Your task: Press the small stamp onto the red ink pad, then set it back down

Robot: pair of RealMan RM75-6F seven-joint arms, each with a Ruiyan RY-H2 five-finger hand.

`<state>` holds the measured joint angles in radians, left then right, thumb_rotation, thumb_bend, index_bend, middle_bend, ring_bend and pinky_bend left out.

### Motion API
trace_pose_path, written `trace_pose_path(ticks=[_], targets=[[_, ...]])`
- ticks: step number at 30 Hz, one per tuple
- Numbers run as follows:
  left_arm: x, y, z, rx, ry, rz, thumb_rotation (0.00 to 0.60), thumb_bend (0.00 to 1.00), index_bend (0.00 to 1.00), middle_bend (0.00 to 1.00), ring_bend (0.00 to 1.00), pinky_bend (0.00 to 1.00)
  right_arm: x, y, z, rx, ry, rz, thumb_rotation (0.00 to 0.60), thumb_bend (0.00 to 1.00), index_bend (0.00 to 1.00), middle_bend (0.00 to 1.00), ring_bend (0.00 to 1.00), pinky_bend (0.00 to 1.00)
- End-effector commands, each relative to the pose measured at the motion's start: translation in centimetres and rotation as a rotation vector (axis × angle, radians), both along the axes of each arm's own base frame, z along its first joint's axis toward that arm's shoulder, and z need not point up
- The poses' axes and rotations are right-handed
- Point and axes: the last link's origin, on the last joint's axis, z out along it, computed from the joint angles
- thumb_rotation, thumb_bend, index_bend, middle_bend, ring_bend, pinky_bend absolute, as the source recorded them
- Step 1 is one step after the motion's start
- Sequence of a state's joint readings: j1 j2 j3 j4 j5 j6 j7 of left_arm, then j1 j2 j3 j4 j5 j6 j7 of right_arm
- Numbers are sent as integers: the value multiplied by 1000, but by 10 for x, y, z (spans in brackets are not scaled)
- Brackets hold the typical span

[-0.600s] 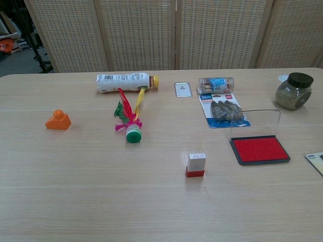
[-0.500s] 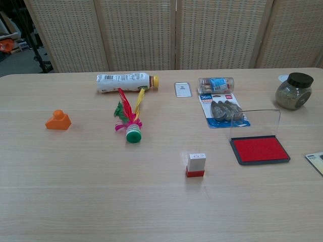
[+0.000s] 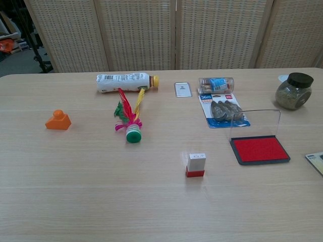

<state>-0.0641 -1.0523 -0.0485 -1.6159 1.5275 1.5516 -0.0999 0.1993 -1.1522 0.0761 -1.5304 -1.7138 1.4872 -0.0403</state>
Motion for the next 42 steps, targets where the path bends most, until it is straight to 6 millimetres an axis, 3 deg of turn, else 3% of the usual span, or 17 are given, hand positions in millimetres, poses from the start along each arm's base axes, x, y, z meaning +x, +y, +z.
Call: trace_pose_path(ticks=[1,3,5,13,15,18,24,28,42], targets=[[0,1,1,3,-3,2,600,0,0,0,0,0,23,-24,-14,115,7,89,600,0,6,783,809,903],[0,1,1,3,-4,4,600,0,0,0,0,0,34,-38,-22,167,5,98,600,0,23,831,871,986],[-1,2,1,0,-5,9,600,0,0,0,0,0,50,-54,-42,238,66,103,600,0,48,849,893,1000],[-2,5,-1,-12,-2,16,600,0,0,0,0,0,91,-64,-84,352,132,101,600,0,132,861,909,1000],[-2,6,-1,-20,-2,19,600,0,0,0,0,0,108,-72,-109,394,179,118,600,0,172,862,910,1000],[-2,6,-1,-21,-5,18,600,0,0,0,0,0,119,-78,-126,407,192,97,600,0,243,866,914,1000],[-4,7,1,-20,-14,25,600,0,0,0,0,0,130,-88,-152,445,206,26,600,1,306,867,916,1000],[-5,8,2,-21,-18,28,600,0,0,0,0,0,129,-85,-167,469,221,-30,600,13,313,867,916,1000],[-5,8,2,-25,-19,33,600,0,0,0,0,0,143,-73,-195,489,192,-61,600,176,366,869,918,1000]])
